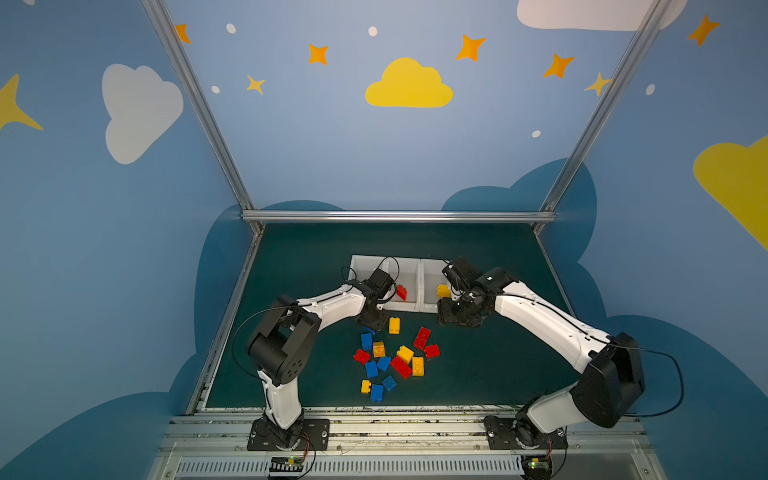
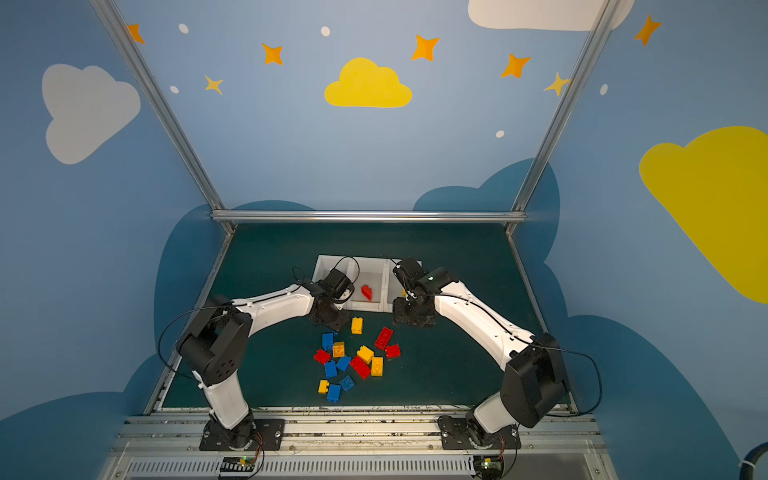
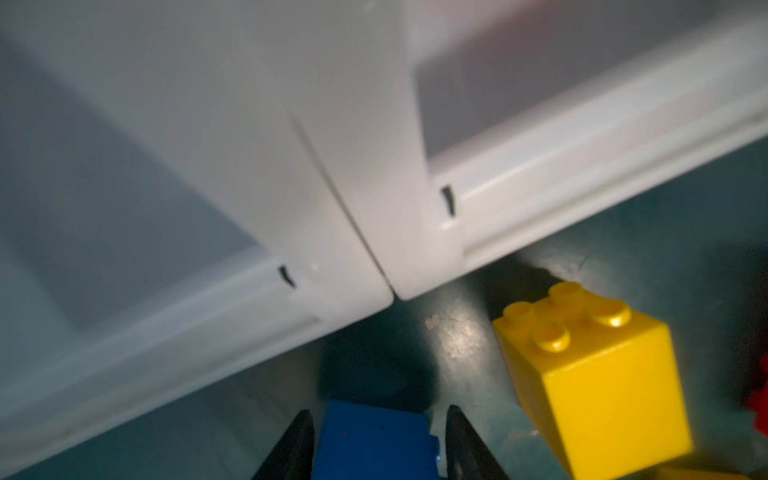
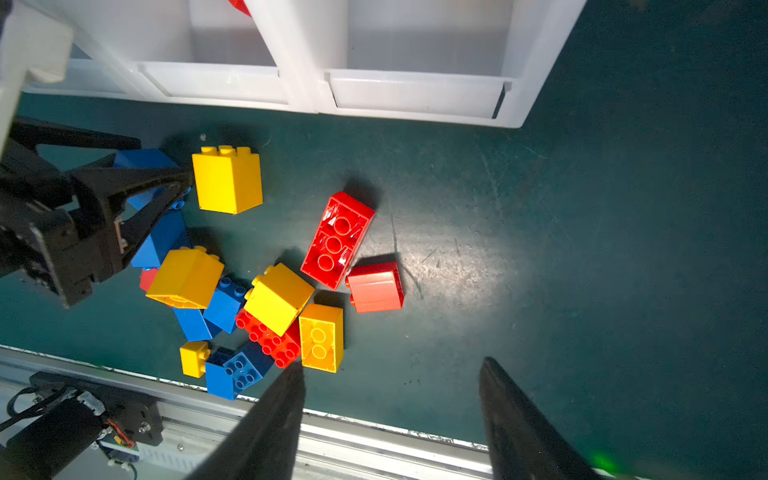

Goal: Sort the legos into containers by color
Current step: 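Lower the left gripper onto a blue brick and grasp it, then lift the blue brick into the compartment nearest the left gripper and release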

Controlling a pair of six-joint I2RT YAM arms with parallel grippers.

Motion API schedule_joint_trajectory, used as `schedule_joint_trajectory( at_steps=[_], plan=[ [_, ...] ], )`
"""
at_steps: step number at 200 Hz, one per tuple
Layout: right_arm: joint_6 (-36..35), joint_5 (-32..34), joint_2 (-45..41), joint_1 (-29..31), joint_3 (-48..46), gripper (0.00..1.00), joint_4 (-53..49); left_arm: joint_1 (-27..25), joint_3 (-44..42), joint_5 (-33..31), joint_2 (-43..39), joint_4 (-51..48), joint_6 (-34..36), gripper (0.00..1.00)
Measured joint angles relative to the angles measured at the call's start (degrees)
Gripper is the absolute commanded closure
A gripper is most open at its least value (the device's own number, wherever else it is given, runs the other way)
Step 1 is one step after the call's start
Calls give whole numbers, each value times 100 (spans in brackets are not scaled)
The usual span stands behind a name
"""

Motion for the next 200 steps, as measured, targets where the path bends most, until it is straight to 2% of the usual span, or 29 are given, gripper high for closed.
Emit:
schedule_joint_trajectory(
  at_steps=[44,112,153,200],
  plan=[
    [24,4,-2,0,0,34,0,2,-15,94,-24,9,-70,63],
    [31,46,-162,0,-13,34,0,98,225,190,-651,-127,-109,63],
    [31,66,-251,0,-74,34,-20,511,697,199,-984,-39,-105,62],
    [31,125,-343,0,-175,34,-28,1084,1458,269,-348,-81,-66,61]
  ],
)
